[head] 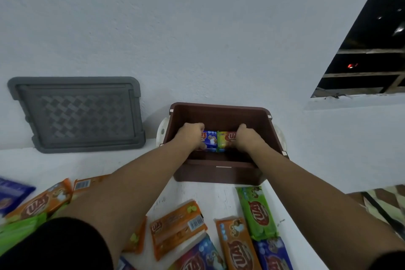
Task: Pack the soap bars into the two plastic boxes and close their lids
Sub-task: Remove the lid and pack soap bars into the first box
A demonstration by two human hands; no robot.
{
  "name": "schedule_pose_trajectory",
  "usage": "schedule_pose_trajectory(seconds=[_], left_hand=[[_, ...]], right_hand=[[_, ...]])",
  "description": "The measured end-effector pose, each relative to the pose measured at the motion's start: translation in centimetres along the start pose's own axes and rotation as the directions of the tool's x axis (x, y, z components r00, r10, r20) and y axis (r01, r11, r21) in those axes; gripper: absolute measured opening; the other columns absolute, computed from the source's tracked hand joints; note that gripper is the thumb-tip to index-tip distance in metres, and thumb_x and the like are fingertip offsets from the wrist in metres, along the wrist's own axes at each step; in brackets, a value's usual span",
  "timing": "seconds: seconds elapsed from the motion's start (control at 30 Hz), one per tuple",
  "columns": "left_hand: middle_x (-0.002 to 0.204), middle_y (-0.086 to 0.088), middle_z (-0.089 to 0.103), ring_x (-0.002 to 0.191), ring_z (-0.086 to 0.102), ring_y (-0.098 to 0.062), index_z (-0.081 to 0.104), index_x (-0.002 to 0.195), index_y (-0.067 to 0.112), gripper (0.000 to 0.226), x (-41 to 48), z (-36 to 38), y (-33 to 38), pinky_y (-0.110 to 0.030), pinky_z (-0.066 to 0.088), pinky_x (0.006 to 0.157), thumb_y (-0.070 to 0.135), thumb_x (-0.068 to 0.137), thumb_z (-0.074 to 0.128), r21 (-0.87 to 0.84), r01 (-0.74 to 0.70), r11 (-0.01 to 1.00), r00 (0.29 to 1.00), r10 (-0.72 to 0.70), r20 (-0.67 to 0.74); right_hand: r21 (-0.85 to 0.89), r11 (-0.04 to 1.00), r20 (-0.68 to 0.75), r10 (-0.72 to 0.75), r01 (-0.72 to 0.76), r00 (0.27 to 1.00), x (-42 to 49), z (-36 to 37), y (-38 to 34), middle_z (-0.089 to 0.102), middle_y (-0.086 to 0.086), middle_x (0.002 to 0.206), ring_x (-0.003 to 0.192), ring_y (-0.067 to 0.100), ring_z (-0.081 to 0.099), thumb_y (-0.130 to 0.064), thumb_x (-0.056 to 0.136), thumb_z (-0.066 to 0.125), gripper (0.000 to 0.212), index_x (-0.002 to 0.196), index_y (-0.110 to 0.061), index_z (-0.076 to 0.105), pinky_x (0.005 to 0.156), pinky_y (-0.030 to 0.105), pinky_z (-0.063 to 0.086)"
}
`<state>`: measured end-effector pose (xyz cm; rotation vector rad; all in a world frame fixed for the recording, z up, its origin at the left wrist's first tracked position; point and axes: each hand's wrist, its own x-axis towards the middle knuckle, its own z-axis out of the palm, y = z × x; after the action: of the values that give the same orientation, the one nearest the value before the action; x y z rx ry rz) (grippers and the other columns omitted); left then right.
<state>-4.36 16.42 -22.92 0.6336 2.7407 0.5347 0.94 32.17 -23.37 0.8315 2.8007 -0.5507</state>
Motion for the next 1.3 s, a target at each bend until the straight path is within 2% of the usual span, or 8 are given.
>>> schedule_pose_trajectory(seconds=[0.2, 0.37, 0.63, 0.73, 0.87, 0.97, 1.17, 1.3], left_hand=[[0.127, -0.012, 0.059, 0.113, 0.057, -0.027, 0.052, 0.132, 0.012, 0.063, 0.1, -0.2, 0.5, -0.039, 0.048, 0.097, 0.036, 0.078, 0.076, 0.243, -0.024, 0.970, 0.999, 0.016, 0.035], [0.127, -0.012, 0.057, 0.114, 0.055, -0.029, 0.056, 0.129, 0.017, 0.056, -1.8, -1.5, 1.1, -0.039, 0.048, 0.096, 0.036, 0.079, 0.072, 0.152, -0.123, 0.981, 0.978, 0.146, -0.150], [0.084, 0.002, 0.056, 0.072, 0.052, -0.010, 0.067, 0.096, 0.014, 0.019, -12.5, -0.6, 2.8, -0.018, 0.040, 0.064, 0.024, 0.080, 0.070, 0.010, -0.610, 0.792, 0.678, 0.529, -0.511], [0.085, 0.008, 0.055, 0.073, 0.052, -0.006, 0.067, 0.091, 0.018, 0.014, -15.8, 1.7, 2.0, -0.018, 0.042, 0.063, 0.030, 0.082, 0.069, -0.043, -0.612, 0.790, 0.744, 0.556, -0.370], [0.088, 0.013, 0.053, 0.088, 0.051, -0.006, 0.068, 0.096, 0.030, 0.019, -18.0, 5.2, -0.6, -0.027, 0.047, 0.077, 0.038, 0.079, 0.064, -0.018, -0.508, 0.861, 0.861, 0.508, -0.004], [0.098, 0.015, 0.055, 0.100, 0.045, -0.007, 0.066, 0.105, 0.033, 0.032, -18.6, 6.8, -2.4, -0.027, 0.044, 0.088, 0.041, 0.074, 0.064, 0.045, -0.483, 0.874, 0.862, 0.466, 0.201], [0.131, 0.016, 0.045, 0.116, 0.031, -0.011, 0.053, 0.134, 0.031, 0.058, -19.3, 7.0, -2.8, -0.032, 0.038, 0.100, 0.038, 0.078, 0.065, 0.103, -0.511, 0.853, 0.829, 0.457, 0.323], [0.129, 0.014, 0.046, 0.113, 0.031, -0.012, 0.058, 0.124, 0.031, 0.049, -19.3, 6.8, -2.4, -0.036, 0.039, 0.099, 0.039, 0.077, 0.070, 0.119, -0.516, 0.848, 0.816, 0.445, 0.368]], right_hand=[[-0.101, 0.992, 0.045, -0.067, 0.071, 0.997, -0.7, -1.0, 0.1, 0.056, 0.018, 0.130, 0.116, 0.032, 0.056, -0.032, 0.089, 0.063, 0.055, 0.131, -0.002, 0.045, 0.096, 0.036, 0.045], [-0.166, 0.968, 0.003, -0.188, 0.186, 0.982, -2.9, -3.1, 0.5, 0.063, 0.014, 0.117, 0.105, 0.028, 0.059, -0.039, 0.087, 0.063, 0.045, 0.116, -0.005, 0.061, 0.080, 0.031, 0.043], [-0.101, 0.922, -0.425, -0.379, 0.373, 0.822, -11.3, -3.5, 4.2, 0.058, 0.006, 0.097, 0.097, 0.024, 0.050, -0.039, 0.087, 0.061, 0.019, 0.091, -0.020, 0.061, 0.076, 0.030, 0.035], [0.022, 0.906, -0.418, -0.375, 0.422, 0.827, -16.4, -2.9, 5.5, 0.057, -0.003, 0.084, 0.079, 0.012, 0.053, -0.036, 0.087, 0.062, 0.017, 0.083, -0.020, 0.059, 0.061, 0.021, 0.034], [0.156, 0.921, -0.079, -0.348, 0.356, 0.934, -20.2, -0.5, 8.4, 0.064, -0.009, 0.082, 0.074, 0.005, 0.058, -0.035, 0.089, 0.062, 0.015, 0.083, -0.021, 0.061, 0.058, 0.014, 0.039], [0.099, 0.955, 0.121, -0.289, 0.278, 0.950, -20.7, 1.7, 11.0, 0.062, -0.010, 0.094, 0.084, 0.007, 0.060, -0.037, 0.085, 0.065, 0.011, 0.087, -0.028, 0.059, 0.066, 0.017, 0.047], [0.090, 0.985, 0.211, -0.160, 0.144, 0.964, -21.8, 4.2, 12.7, 0.041, -0.011, 0.112, 0.098, 0.010, 0.055, -0.039, 0.075, 0.073, 0.035, 0.102, -0.038, 0.050, 0.068, 0.015, 0.049], [0.075, 0.993, 0.214, -0.110, 0.096, 0.971, -22.2, 4.4, 12.2, 0.041, -0.008, 0.111, 0.094, 0.010, 0.054, -0.036, 0.076, 0.074, 0.046, 0.112, -0.035, 0.047, 0.064, 0.012, 0.047]])
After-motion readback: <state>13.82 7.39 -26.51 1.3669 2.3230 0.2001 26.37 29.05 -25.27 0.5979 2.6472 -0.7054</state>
